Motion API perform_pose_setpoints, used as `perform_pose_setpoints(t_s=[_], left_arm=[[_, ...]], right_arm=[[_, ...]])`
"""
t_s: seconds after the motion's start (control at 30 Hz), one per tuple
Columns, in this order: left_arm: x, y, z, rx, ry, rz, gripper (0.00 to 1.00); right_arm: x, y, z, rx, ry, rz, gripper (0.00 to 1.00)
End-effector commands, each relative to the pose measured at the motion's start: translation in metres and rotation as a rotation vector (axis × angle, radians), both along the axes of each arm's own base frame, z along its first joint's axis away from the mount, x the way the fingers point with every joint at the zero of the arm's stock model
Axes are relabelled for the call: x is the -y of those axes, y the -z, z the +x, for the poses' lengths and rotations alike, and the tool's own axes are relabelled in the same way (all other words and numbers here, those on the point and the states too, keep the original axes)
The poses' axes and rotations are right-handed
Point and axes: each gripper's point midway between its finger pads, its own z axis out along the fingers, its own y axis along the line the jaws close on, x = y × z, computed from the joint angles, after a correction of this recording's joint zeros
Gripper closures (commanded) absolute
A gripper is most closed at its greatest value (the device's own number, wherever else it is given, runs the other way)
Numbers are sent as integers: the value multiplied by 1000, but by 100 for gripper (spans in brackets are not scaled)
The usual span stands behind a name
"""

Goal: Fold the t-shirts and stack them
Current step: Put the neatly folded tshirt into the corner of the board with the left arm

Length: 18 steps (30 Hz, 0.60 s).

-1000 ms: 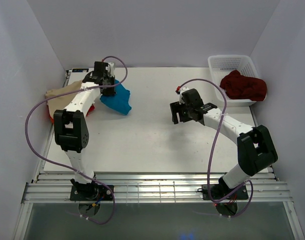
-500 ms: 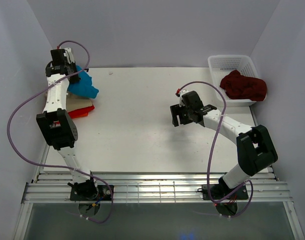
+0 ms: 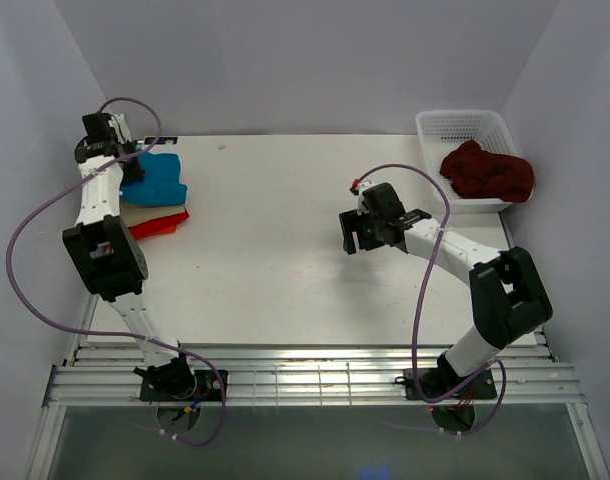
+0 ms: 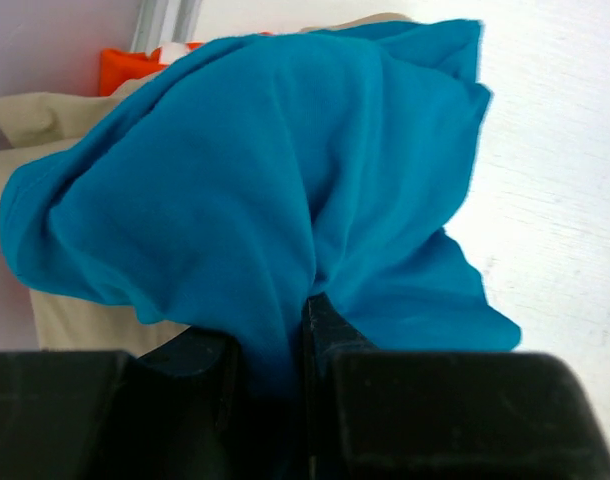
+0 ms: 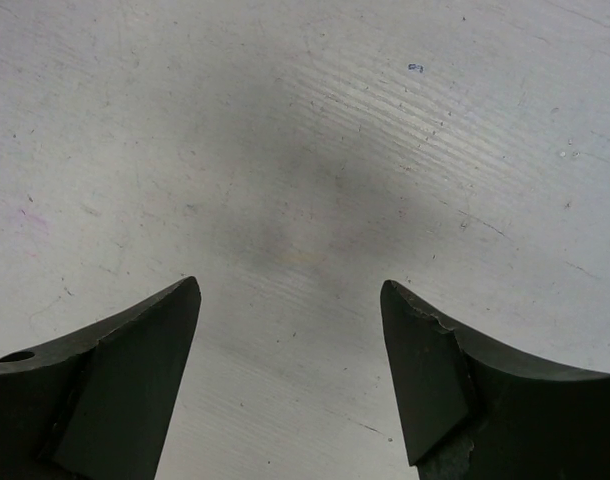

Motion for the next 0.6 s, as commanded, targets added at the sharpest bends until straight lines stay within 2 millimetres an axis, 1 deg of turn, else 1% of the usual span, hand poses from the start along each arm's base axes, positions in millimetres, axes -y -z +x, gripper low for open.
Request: perform_pose_setpoints(t_s=[0.0, 0.03, 0.07, 0.13, 0.2, 0.23, 0.27, 0.3, 0.33, 0.37, 0.4, 0.43, 0.47, 0.5, 0.53, 0.57], left_arm=[[-23, -1, -3, 9, -40, 42, 89], [-28, 2, -5, 2, -48, 43, 89], [-29, 8, -7, -11, -51, 38, 89], [-43, 14, -13, -32, -98, 68, 89], [-49, 26, -17, -62, -122, 80, 89], [-56, 29, -21, -74, -145, 89, 87], [-64, 33, -25, -96, -182, 115, 83], [-70, 39, -28, -115, -211, 130, 62], [-78, 41, -34, -135, -257, 136, 45], [-89, 42, -39, -157, -298, 171, 35], [-93, 39, -37, -146, -339, 165, 2], [-96, 35, -37, -139, -375, 166, 2], [-99, 29, -37, -127, -401, 176, 2], [-105, 20, -40, -115, -440, 201, 2], [-109, -3, -39, -55, -492, 205, 2], [-112, -17, -41, -22, -523, 217, 2]], right_arm=[[-7, -5, 5, 22, -9, 22, 22], [-6, -4, 5, 19, -9, 21, 22], [-7, -4, 4, 19, -8, 20, 22], [-6, -3, 4, 16, -8, 17, 22], [-5, -1, 3, 11, -7, 16, 22], [-9, -1, -1, -6, -27, 32, 21], [-9, 0, -2, -8, -28, 32, 21], [-9, 0, -2, -9, -30, 32, 21], [-9, 0, -3, -12, -32, 33, 20], [-9, -1, -3, -10, -34, 31, 19], [-9, -2, -3, -6, -37, 27, 18], [-8, -5, -1, 3, -34, 25, 17], [-7, -6, 0, 7, -32, 19, 14], [-7, -8, 1, 13, -32, 17, 14], [-6, -10, 2, 20, -39, 13, 14], [-8, -17, 4, 34, -40, 21, 13]])
